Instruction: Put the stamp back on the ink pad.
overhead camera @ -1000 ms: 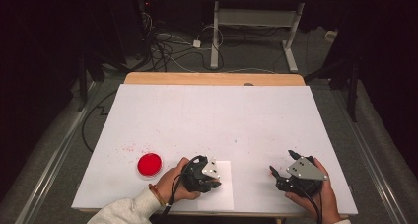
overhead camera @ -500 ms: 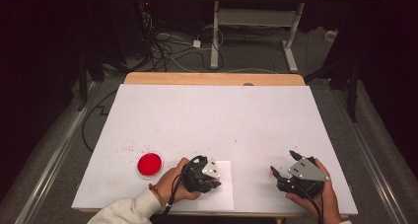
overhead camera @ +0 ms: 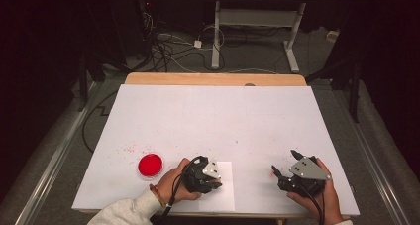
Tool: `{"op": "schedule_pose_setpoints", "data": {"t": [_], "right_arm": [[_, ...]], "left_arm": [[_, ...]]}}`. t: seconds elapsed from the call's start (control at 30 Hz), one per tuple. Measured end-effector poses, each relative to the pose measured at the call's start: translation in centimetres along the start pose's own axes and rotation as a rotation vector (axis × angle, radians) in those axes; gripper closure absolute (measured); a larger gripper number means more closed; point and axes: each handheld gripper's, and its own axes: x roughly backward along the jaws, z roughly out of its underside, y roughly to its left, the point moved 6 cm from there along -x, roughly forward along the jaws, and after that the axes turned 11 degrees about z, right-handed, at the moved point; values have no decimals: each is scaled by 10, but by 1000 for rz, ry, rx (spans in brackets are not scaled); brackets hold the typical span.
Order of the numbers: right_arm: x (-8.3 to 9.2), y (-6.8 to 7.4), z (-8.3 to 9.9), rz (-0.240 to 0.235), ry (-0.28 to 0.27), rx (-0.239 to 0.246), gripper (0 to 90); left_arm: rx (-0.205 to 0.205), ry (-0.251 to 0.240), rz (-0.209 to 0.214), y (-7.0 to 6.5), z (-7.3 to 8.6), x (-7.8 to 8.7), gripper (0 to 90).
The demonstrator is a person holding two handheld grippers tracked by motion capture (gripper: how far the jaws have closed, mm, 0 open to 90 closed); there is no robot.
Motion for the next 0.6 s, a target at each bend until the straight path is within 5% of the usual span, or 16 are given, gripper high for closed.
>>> {"op": "schedule_pose_setpoints", "data": {"t": [0.6], "right_arm": [[2,1,1,-6,-1,5,246]], "left_arm": [[-6,12,-9,0,1,-1,737]]}}
